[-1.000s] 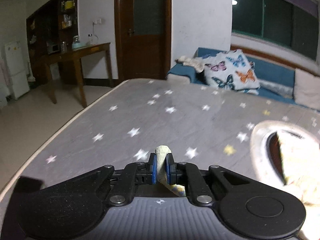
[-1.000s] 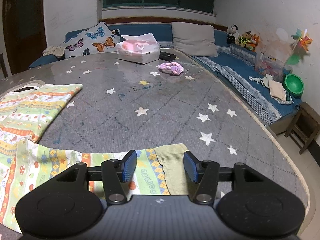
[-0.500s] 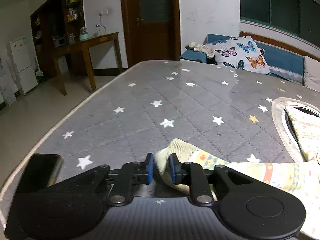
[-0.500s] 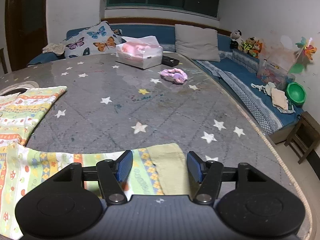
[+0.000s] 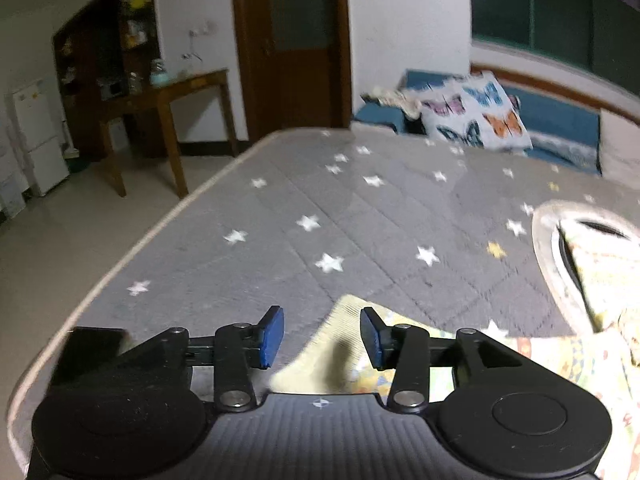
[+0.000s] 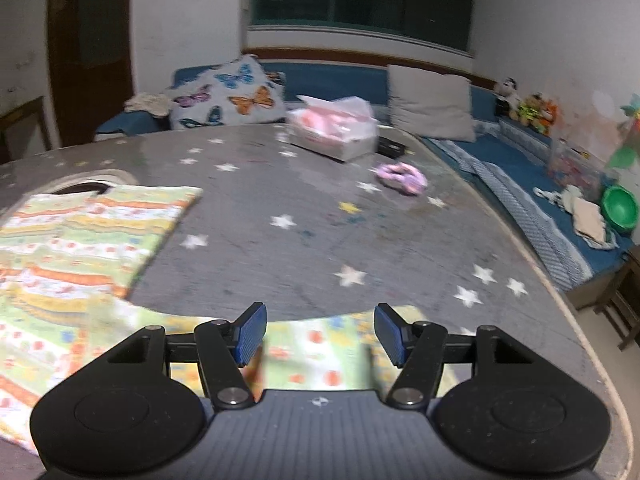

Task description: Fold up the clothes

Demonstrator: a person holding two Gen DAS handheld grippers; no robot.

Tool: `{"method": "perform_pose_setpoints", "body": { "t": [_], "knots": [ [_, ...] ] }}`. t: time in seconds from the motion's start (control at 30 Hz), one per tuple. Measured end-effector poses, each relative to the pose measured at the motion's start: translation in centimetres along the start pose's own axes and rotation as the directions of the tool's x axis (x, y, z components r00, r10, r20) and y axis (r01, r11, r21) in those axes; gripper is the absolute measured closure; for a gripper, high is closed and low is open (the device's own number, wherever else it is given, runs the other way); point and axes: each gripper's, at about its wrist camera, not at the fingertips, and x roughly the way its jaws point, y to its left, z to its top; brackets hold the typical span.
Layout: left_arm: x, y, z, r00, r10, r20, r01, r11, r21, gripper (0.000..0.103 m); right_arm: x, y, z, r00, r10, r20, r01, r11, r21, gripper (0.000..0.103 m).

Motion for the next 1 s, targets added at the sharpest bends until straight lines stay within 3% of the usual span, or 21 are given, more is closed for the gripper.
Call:
{"method": "perform_pose_setpoints", "body": {
  "t": [0.1,0.3,0.47,0.63,0.83,1.0],
  "knots": [
    [1.8,-0.5,-0.1,0.999,0.005,-0.037,-0.004,1.000,0.026,0.058,-0.7,1.6,0.2,0.999,0.049,0.009,-0.049,0.998,-0.032,0.041],
    [3.0,-0.9,0.2,0.999,0.052,0.003,-0.052,0.994,0.096,0.056,-2.5,5.7,0.5,0.986,0.165,0.013,-0.163,0.982,-0.096,0.036],
    [3.9,-1.3,0.2,0.996,0.076,0.042,-0.082,0.983,0.161,0.055,-3.3,10.1,0.6,0.958,0.287,-0.010,-0.284,0.942,-0.180,0.035],
    [3.9,-1.5,0.2,0.994,0.094,0.049,-0.102,0.978,0.184,0.050,-3.4,15.7,0.9,0.914,0.404,-0.031,-0.397,0.876,-0.275,0.035],
    [0.9,-1.9,0.3,0.997,0.028,0.070,-0.037,0.989,0.143,0.048,-2.2,22.1,1.8,0.858,0.511,-0.052,-0.497,0.801,-0.333,0.035],
    [-2.3,-3.9,0.2,0.991,-0.081,0.104,0.062,0.983,0.175,0.042,-1.0,26.2,1.4,0.837,0.535,-0.114,-0.534,0.752,-0.387,0.035]
  ]
}}
